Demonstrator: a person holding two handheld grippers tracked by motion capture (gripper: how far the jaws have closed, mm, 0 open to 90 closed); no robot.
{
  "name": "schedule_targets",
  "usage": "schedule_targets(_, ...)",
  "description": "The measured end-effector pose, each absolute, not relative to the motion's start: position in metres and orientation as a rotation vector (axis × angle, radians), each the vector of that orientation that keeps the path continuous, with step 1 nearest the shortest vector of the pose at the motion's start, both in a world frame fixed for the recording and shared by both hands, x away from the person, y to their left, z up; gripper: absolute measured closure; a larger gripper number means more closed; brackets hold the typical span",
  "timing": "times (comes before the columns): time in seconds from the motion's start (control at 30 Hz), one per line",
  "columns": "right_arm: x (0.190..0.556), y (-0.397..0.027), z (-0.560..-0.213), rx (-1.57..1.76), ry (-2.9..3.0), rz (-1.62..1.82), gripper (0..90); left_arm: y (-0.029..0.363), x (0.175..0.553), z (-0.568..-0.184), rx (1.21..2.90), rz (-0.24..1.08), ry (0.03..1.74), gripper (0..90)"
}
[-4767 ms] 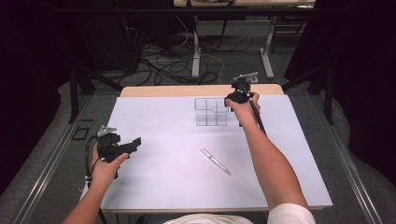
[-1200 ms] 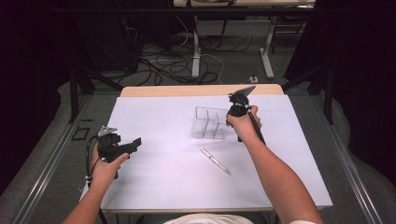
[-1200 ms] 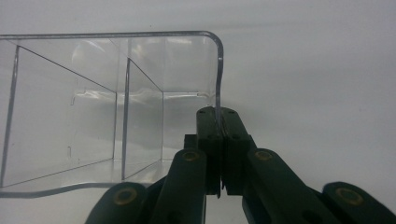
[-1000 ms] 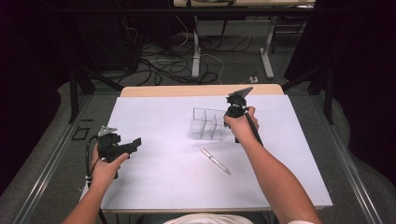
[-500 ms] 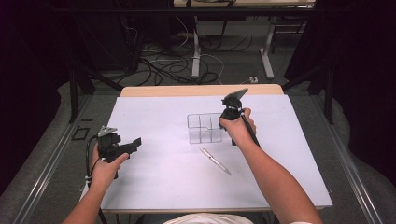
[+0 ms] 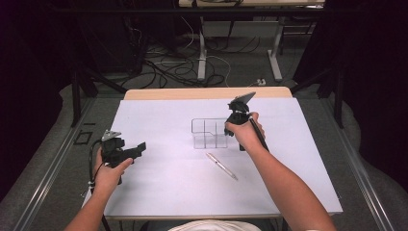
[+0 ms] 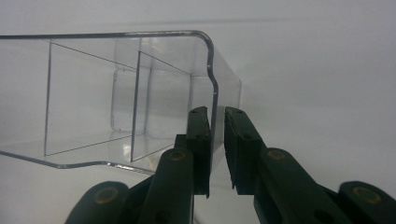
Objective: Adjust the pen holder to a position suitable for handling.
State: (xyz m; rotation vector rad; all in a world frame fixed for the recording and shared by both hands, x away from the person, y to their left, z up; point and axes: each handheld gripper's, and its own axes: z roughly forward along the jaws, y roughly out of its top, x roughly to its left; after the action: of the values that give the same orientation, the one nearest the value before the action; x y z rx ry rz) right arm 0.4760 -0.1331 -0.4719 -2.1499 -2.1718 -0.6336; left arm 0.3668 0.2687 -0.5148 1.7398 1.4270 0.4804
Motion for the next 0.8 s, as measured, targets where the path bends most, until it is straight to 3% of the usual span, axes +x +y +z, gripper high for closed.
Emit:
schedule_targets(0.4, 0.468, -0.136, -0.46, -2.021, -2.254, -0.821, 62.9, 0.268, 0.367, -0.515, 1.744, 0.484, 1.425, 8.3)
schedule_targets(0.8, 0.452, -0.141, -0.445, -1.892, -2.43, -0.898, 58.5, 0.268, 0.367, -0.515, 1.744, 0.483, 1.425, 8.3)
